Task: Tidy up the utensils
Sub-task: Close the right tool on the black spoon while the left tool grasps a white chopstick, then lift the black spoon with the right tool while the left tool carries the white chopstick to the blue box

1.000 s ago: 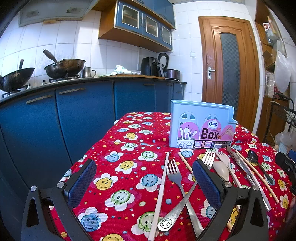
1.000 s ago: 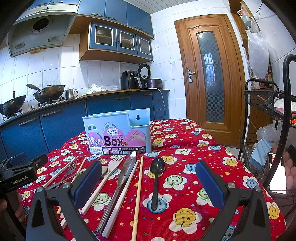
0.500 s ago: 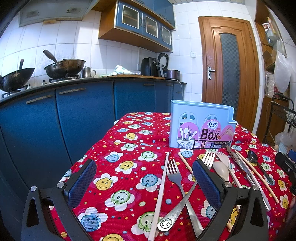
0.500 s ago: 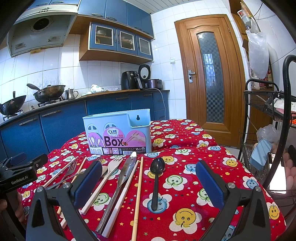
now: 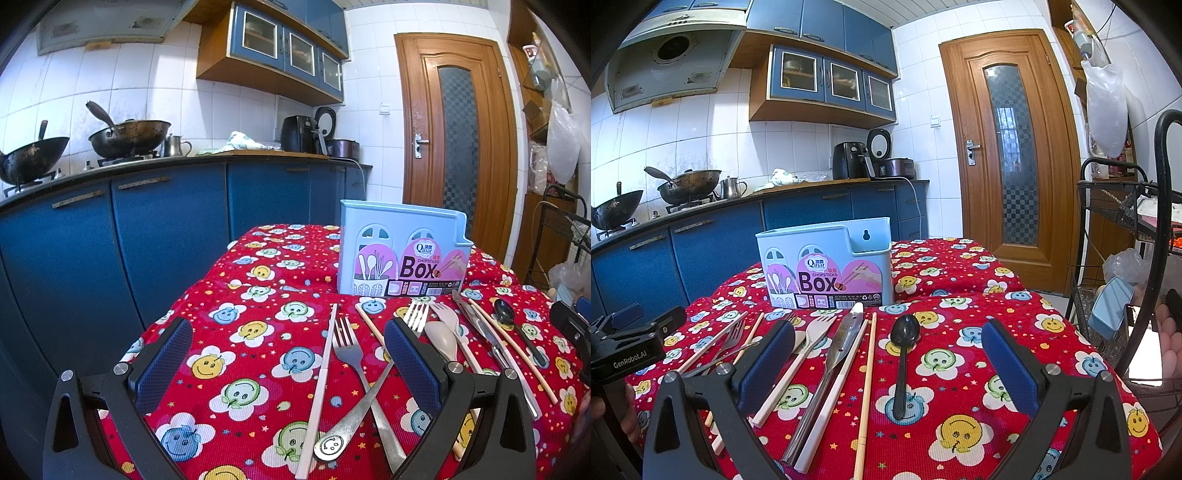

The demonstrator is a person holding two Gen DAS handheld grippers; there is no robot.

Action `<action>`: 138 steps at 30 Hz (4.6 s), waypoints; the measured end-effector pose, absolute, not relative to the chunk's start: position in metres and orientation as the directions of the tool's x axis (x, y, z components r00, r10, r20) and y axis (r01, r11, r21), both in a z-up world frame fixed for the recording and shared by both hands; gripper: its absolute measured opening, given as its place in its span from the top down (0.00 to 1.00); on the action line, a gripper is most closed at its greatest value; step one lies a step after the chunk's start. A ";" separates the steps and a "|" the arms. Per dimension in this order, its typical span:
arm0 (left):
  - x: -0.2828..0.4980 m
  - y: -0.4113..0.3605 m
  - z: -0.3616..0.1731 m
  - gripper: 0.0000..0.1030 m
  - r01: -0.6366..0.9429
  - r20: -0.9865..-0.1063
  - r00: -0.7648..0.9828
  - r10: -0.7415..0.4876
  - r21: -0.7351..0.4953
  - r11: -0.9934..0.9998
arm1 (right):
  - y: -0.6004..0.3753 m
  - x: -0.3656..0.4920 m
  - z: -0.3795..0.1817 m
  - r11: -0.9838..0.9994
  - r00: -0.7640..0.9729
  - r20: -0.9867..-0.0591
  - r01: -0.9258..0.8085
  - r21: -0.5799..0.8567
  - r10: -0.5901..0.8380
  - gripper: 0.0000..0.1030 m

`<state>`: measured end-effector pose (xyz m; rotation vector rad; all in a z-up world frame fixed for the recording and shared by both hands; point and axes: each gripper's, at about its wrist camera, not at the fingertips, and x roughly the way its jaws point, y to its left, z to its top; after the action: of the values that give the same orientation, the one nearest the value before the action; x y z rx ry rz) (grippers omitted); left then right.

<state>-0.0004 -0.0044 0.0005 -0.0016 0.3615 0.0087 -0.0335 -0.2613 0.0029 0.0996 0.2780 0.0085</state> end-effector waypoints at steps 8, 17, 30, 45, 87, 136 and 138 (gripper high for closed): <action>-0.001 -0.006 0.000 0.00 -0.011 -0.353 0.935 0.010 0.000 1.000 | -0.262 -0.034 0.004 0.995 0.962 -0.271 0.005 0.101 0.023 0.00; 0.007 -0.008 0.006 0.00 0.032 -0.402 0.915 -0.022 0.018 0.999 | -0.267 -0.029 0.015 0.997 0.946 -0.324 0.008 0.080 0.018 0.00; 0.051 -0.003 0.029 0.00 0.140 -0.599 0.797 -0.074 0.065 0.988 | -0.264 0.024 0.027 0.995 0.775 -0.631 -0.046 -0.091 -0.022 0.01; 0.108 0.007 0.004 0.21 0.207 -0.853 0.509 -0.113 -0.006 0.978 | -0.275 0.086 0.007 0.988 0.473 -0.881 -0.147 -0.050 0.026 0.38; 0.125 0.032 0.012 0.95 0.248 -0.866 0.355 -0.351 -0.274 0.929 | -0.301 0.114 0.016 0.976 0.347 -0.916 -0.144 0.162 0.203 0.96; 0.223 -0.037 0.078 0.95 0.299 -0.274 0.895 -0.351 -0.214 0.930 | -0.266 0.187 0.067 0.941 0.896 -0.299 -0.284 0.185 0.329 0.96; 0.221 -0.038 0.074 0.95 0.294 -0.273 0.898 -0.344 -0.206 0.933 | -0.265 0.187 0.063 0.940 0.895 -0.298 -0.290 0.177 0.332 0.96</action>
<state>0.2210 -0.0376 0.0742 -0.1616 0.3115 -0.3317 0.1871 -0.2646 0.0631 0.1288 0.3313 0.3237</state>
